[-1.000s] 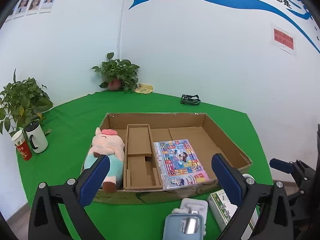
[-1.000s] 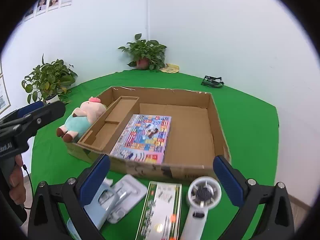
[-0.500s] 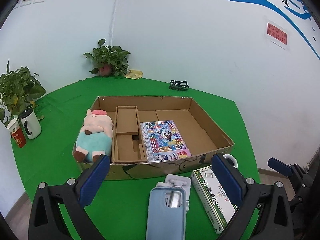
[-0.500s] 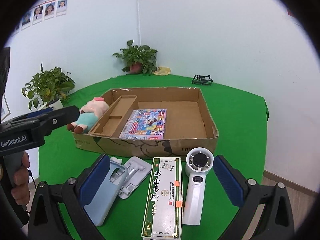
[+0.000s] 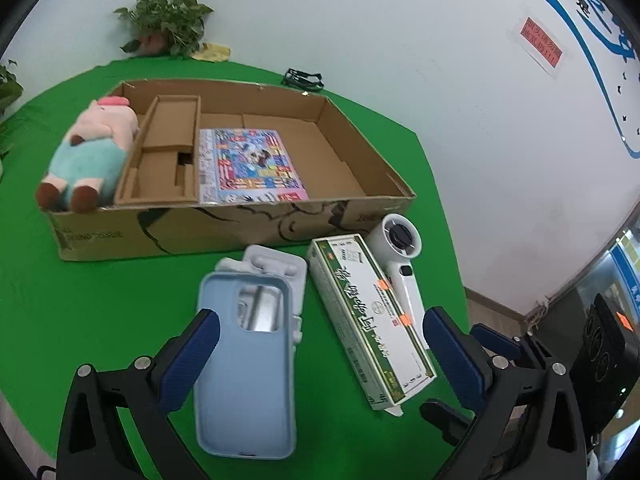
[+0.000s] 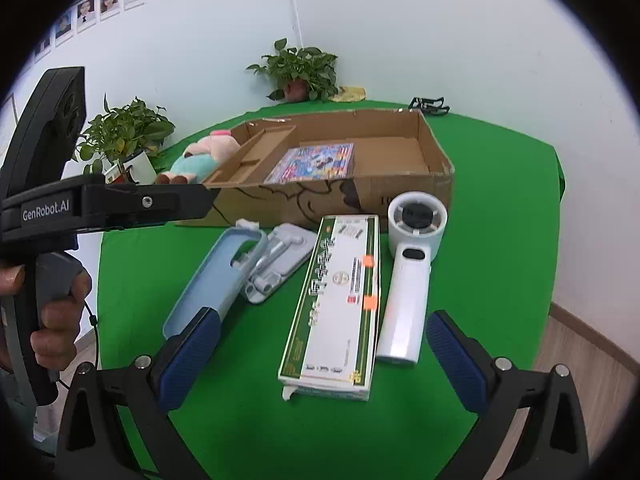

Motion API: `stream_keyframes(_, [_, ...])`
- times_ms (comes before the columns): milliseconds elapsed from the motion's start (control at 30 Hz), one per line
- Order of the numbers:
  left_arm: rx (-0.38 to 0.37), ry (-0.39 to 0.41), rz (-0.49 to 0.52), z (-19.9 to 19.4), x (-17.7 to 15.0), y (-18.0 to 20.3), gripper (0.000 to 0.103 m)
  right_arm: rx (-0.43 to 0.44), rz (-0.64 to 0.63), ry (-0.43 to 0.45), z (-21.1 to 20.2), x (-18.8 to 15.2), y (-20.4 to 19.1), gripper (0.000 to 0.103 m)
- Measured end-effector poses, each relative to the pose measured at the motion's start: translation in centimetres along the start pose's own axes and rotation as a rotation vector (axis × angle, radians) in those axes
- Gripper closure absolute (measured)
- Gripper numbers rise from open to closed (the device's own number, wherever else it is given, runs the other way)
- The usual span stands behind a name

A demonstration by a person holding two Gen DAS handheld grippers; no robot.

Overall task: Organize objects
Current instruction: 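Reach the left gripper toward the green-and-white medicine box, then grasp the medicine box across its width with the left gripper and lift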

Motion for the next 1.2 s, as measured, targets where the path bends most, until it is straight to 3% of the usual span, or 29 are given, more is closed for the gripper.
stream_keyframes(167, [-0.131, -0.073, -0.019, 3.6, -0.6, 1.8, 0.002, 0.012, -0.018, -0.016, 0.4, -0.3, -0.6, 0.002])
stream_keyframes(367, [-0.214, -0.157, -0.074, 7.2, -1.3, 2.9, 0.01, -0.02, -0.007, -0.106, 1.8, -1.4, -0.3, 0.021])
stream_keyframes(567, [-0.279, -0.226, -0.098, 9.2, -2.2, 3.3, 0.028, -0.011, 0.034, -0.195, 3.2, -2.8, 0.0, 0.031])
stream_keyframes(633, [-0.286, -0.243, -0.1, 9.8, -2.5, 3.4, 0.03, 0.0, 0.047, -0.215, 3.4, -3.1, -0.2, 0.037])
stream_keyframes(700, [-0.29, -0.263, -0.097, 10.0, -3.0, 3.6, 0.035, 0.003, 0.031, -0.215, 3.1, -3.3, -0.5, 0.038])
stream_keyframes(1000, [-0.277, -0.375, -0.044, 8.3, -7.9, 5.4, 0.036, 0.028, 0.027, -0.265, -0.4, -6.3, -2.4, 0.035])
stream_keyframes(1200, [-0.244, -0.329, -0.092, 8.3, -6.2, 3.4, 0.036, 0.021, 0.016, -0.235, -1.1, -5.2, -3.1, 0.033])
Point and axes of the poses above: each gripper's, at about its wrist camera, not at the fingertips, and z roughly the way its jaws point, y to its right, x to its top, the point moved 7 cm from there along z, roughly the way its jaws point, and after that the axes turned 6 degrees about z, right-handed, at the moved point
